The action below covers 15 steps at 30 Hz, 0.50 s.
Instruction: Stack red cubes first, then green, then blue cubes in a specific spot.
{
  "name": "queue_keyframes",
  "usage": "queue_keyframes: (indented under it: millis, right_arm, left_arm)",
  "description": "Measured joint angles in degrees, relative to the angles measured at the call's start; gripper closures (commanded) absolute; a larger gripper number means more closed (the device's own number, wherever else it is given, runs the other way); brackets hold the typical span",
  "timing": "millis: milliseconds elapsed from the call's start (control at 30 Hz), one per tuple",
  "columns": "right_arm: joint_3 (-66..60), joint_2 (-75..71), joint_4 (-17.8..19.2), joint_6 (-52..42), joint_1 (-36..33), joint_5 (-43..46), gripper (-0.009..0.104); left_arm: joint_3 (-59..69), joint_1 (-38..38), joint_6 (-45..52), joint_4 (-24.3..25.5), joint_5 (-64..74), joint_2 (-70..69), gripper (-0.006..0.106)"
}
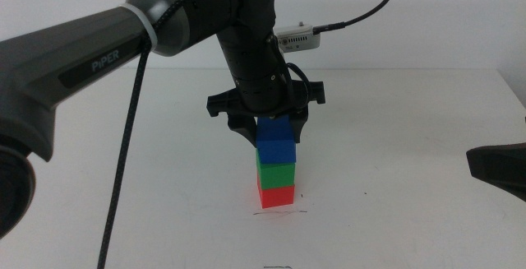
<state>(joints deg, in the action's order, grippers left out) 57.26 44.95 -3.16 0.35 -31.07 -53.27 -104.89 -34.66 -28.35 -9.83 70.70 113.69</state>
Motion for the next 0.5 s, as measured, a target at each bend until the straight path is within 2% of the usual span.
queue_keyframes:
  millis: [133,267,500]
  right_arm:
    - [0.0,0.0,0.0,0.0,0.0,0.0,0.012]
    - [0.0,0.0,0.0,0.0,0.0,0.0,0.012]
    - [0.0,0.0,0.0,0.0,0.0,0.0,0.012]
  left_arm:
    - [0.0,0.0,1.8,0.2,0.1,0.2,0.025]
    - [0.0,0.0,3.1,0.2,0.1,0.5,0.016]
    - [0.0,0.0,4.5,0.2,0.1,0.2,0.012]
